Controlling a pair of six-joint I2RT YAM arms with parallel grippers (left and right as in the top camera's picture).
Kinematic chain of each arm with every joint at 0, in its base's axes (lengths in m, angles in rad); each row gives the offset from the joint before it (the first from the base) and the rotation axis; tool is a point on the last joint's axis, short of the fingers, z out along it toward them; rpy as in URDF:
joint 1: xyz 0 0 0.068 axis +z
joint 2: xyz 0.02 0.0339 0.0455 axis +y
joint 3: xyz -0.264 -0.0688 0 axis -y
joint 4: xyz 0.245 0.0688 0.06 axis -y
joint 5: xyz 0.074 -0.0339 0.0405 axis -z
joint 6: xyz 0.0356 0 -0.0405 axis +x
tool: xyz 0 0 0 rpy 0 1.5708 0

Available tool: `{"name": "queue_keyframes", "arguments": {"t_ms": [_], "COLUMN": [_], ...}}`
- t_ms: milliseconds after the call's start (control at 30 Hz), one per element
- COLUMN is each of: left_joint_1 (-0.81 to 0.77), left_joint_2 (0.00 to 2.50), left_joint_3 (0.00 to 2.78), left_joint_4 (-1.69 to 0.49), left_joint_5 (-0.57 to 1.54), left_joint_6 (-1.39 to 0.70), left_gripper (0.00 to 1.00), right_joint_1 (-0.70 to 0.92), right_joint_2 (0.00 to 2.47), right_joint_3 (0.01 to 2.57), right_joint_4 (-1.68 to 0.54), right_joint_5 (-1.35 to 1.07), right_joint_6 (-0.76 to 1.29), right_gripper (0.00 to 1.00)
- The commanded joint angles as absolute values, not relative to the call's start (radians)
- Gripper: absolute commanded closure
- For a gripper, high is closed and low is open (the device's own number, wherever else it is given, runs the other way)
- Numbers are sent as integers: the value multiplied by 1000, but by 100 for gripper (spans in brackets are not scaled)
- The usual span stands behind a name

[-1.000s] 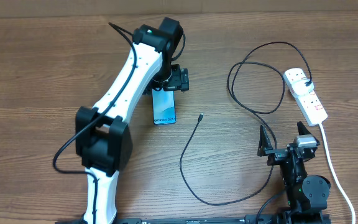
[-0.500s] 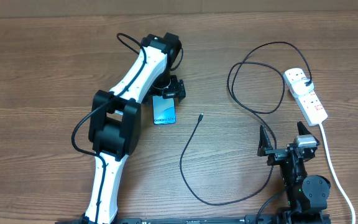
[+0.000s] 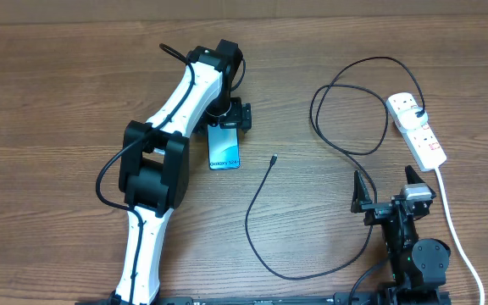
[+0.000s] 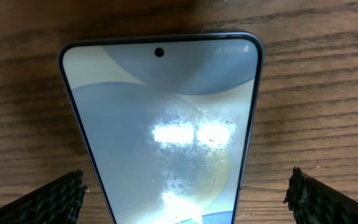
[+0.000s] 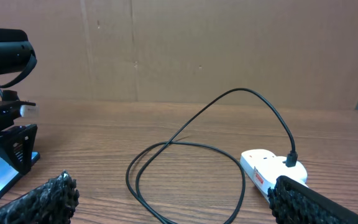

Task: Plug charger to phone and switch on socket
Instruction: 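Move the left gripper forward over the smartphone, then lower the left gripper and close it on the smartphone's sides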

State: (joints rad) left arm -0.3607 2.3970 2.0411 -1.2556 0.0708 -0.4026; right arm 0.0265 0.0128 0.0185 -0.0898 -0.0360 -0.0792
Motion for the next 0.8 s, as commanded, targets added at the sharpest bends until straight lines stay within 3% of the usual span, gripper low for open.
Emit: {"name": "queue_keyframes", "arguments": {"t_ms": [0, 767], "left_joint_1": [-359, -353], "left_joint_2": [2416, 2416], "left_joint_3": [2027, 1830], "left_joint_4": [-1248, -1124], "left_joint_5": [59, 44], "left_joint_6": [-366, -397], "left_gripper": [0, 0], "right_joint_1": [23, 23], "right_joint_2": [3, 3], "right_joint_3": [9, 9], "right_joint_4": [-84, -84], "right_joint_5": [-27, -27], "right_joint_6": [-83, -83], "right_gripper": [0, 0]}}
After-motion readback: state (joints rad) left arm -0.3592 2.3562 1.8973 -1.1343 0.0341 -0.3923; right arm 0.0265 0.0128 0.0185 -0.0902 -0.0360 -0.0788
